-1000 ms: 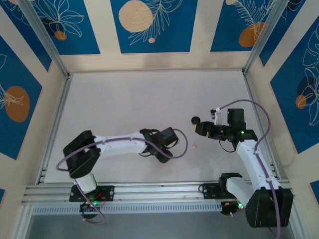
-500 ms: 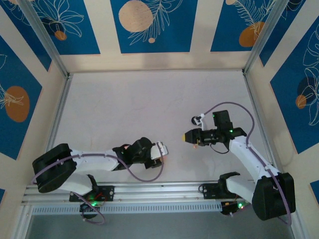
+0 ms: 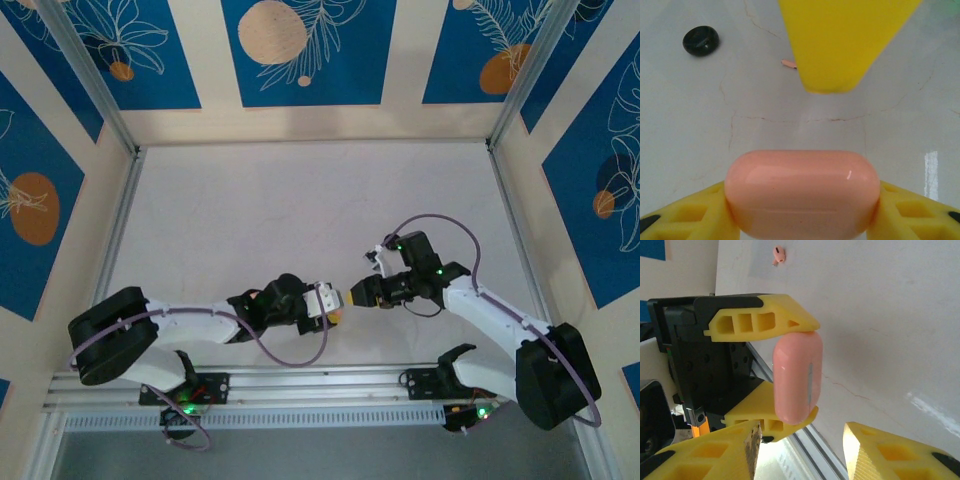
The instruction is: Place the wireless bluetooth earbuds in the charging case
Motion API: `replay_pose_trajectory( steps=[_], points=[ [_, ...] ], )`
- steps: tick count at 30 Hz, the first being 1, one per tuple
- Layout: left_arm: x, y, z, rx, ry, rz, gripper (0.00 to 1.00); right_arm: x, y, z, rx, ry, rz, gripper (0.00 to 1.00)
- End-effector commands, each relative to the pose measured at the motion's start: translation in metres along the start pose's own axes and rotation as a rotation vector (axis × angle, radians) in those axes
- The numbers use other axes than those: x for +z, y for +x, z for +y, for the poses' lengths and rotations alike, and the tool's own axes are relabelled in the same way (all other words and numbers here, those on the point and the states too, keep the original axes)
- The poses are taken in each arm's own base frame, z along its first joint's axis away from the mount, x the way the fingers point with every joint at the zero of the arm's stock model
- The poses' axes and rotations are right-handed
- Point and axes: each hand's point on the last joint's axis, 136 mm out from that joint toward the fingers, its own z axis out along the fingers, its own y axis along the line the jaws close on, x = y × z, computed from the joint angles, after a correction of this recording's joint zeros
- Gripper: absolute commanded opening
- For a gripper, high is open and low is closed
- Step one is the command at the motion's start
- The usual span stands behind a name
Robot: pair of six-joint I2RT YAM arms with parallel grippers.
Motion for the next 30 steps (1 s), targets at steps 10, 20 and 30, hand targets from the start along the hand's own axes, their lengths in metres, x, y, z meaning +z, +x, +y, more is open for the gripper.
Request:
replay_pose_trajectory(
  steps=[10,20,30],
  points=[
    [-0.001,-0.019,0.001,-0.006,0.014,-0.053,0.47,0.019,-0.005,0.004,-0.002,0.006,0.043,0.48],
    [-0.004,-0.022,0.005,-0.012,-0.005,-0.065,0.47,0.028,-0.001,0.011,-0.016,-0.014,0.077,0.44],
    [-0.007,-0.029,0.007,-0.023,-0.013,-0.086,0.47,0.034,-0.002,0.014,-0.015,-0.033,0.086,0.38]
  ],
)
